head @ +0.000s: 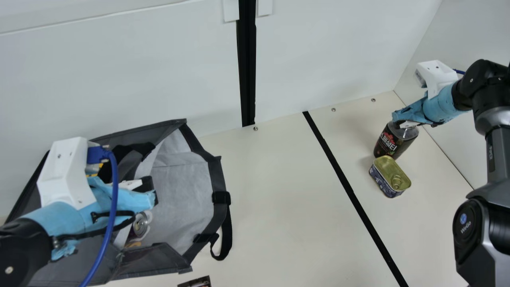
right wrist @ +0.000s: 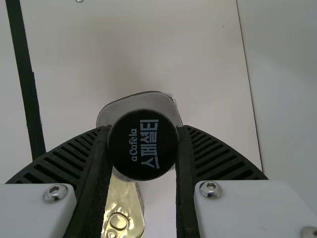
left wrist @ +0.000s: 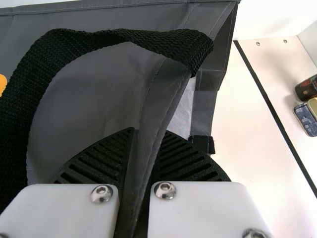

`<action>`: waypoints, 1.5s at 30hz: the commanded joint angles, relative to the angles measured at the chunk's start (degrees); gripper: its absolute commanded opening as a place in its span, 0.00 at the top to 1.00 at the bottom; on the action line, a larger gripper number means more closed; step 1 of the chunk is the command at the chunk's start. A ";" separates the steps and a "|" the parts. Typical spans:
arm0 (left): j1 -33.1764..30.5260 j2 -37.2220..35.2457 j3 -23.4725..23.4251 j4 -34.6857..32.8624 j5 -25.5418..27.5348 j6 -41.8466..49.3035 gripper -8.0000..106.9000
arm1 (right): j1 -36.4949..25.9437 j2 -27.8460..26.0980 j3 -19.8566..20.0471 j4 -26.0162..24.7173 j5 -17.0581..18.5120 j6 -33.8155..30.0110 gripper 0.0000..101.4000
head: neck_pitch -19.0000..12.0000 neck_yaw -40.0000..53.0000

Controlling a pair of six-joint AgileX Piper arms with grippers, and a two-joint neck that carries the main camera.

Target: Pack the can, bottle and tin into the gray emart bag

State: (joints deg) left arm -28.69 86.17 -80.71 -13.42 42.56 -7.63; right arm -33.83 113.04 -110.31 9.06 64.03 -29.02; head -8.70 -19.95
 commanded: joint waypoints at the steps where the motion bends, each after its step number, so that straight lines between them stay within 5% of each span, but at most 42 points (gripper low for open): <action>1: 0.00 0.00 0.00 0.00 0.00 0.00 0.84 | -0.10 -0.45 -0.06 0.33 -0.10 -0.39 1.00 | -1.30 -0.05; 19: 0.00 0.00 0.00 0.00 0.00 0.00 0.84 | 2.35 -6.17 2.60 3.70 0.09 -4.91 1.00 | -1.30 -0.05; 45: 0.00 0.00 0.00 0.00 0.00 0.00 0.84 | 10.12 -17.38 13.38 4.56 -1.05 -8.23 1.00 | -1.30 -0.05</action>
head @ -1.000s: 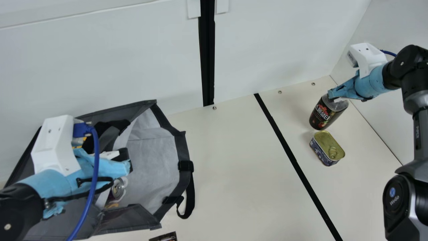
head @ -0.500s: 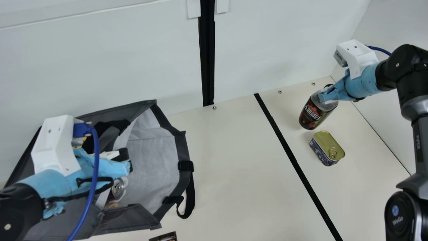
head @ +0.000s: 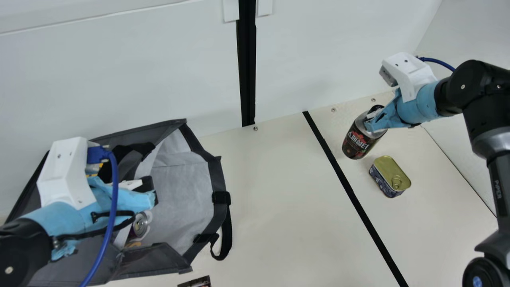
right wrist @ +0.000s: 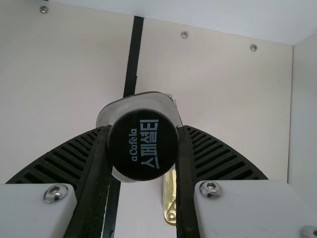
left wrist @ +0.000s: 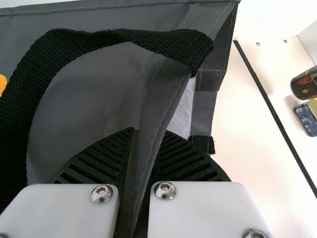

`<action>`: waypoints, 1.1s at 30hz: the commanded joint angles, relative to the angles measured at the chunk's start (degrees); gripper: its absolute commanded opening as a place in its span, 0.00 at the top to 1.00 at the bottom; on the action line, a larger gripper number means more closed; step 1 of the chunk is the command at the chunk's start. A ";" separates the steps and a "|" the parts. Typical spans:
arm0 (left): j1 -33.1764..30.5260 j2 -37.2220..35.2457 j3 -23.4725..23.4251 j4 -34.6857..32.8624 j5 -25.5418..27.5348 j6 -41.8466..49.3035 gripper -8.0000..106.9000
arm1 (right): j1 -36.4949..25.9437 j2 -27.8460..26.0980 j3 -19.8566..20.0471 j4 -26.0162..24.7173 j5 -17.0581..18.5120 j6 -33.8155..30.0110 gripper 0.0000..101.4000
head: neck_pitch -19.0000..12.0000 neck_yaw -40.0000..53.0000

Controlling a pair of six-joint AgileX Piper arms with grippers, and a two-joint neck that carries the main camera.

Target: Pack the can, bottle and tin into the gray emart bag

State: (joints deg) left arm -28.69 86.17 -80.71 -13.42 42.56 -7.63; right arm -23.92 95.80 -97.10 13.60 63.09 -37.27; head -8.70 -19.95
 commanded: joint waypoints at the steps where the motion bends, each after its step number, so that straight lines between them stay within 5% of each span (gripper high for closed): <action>1: 0.00 0.00 0.00 0.00 0.00 0.00 0.84 | 0.54 -0.48 0.51 0.01 -0.18 0.02 1.00 | -1.30 -0.05; 33: 0.00 0.00 0.00 0.00 0.00 0.00 0.84 | 13.55 -9.29 7.74 0.35 -0.29 2.09 1.00 | -1.30 -0.05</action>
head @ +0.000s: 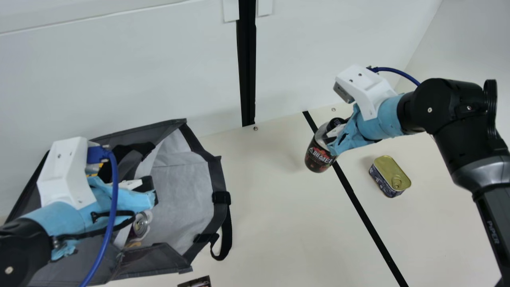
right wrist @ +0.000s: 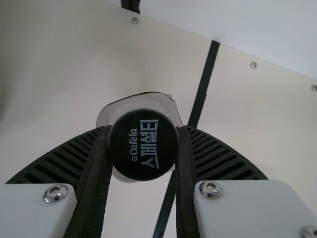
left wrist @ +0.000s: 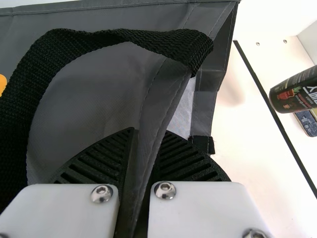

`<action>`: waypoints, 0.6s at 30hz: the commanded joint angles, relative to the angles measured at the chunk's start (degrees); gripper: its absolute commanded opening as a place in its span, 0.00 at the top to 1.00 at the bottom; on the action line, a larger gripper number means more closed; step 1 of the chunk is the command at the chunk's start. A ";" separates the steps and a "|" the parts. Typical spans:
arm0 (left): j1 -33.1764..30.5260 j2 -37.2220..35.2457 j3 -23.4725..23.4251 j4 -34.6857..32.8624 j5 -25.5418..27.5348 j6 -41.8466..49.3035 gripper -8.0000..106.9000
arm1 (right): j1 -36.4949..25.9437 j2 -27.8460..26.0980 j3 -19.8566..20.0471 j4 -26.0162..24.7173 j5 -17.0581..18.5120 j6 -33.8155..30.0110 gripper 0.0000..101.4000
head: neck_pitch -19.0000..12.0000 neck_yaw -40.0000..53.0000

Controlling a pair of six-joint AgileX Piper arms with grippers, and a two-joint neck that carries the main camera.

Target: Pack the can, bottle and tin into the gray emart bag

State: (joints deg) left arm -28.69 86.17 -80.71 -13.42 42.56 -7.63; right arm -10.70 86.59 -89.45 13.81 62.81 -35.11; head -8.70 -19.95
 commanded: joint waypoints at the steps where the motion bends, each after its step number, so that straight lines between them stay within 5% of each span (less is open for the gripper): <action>1: 0.00 0.00 0.00 0.00 0.00 0.00 0.84 | 0.75 -0.33 0.27 0.32 -0.02 -0.05 1.00 | -1.30 -0.05; 18: 0.00 0.00 0.00 0.00 0.00 0.00 0.84 | 7.91 -3.83 2.68 1.08 0.59 0.71 1.00 | -1.30 -0.05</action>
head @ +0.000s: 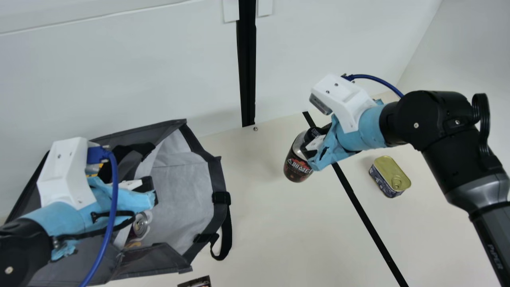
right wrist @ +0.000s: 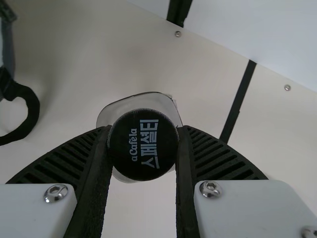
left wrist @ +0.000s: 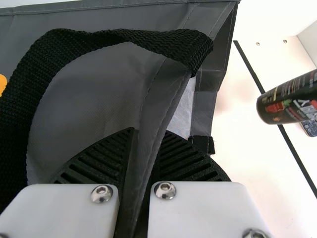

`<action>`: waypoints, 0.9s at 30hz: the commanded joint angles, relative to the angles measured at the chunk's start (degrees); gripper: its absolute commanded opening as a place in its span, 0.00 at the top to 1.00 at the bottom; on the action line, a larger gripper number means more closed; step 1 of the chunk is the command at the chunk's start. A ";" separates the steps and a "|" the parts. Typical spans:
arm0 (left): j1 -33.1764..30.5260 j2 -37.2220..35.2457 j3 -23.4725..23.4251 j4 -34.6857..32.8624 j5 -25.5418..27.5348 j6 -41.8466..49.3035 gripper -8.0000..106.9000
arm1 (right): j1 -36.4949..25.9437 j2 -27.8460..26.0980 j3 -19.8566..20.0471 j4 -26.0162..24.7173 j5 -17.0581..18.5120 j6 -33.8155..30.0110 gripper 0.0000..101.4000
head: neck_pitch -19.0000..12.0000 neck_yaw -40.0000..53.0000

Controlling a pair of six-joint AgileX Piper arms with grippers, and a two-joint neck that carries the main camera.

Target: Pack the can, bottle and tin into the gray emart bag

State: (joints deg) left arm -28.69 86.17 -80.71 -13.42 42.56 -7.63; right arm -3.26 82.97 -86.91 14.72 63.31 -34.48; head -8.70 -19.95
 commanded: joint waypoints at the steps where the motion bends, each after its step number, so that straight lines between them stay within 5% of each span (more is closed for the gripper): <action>1: 0.00 0.00 0.00 0.00 0.00 0.00 0.84 | 0.91 -0.50 0.38 0.27 0.19 0.06 1.00 | -1.30 -0.05; 27: 0.00 0.00 0.00 0.00 0.00 0.00 0.84 | 13.58 -6.93 4.89 0.07 3.71 -1.65 1.00 | -1.30 -0.05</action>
State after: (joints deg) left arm -28.69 86.17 -80.71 -13.42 42.56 -7.63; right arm 10.01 76.17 -82.11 14.54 66.98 -36.17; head -8.70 -19.95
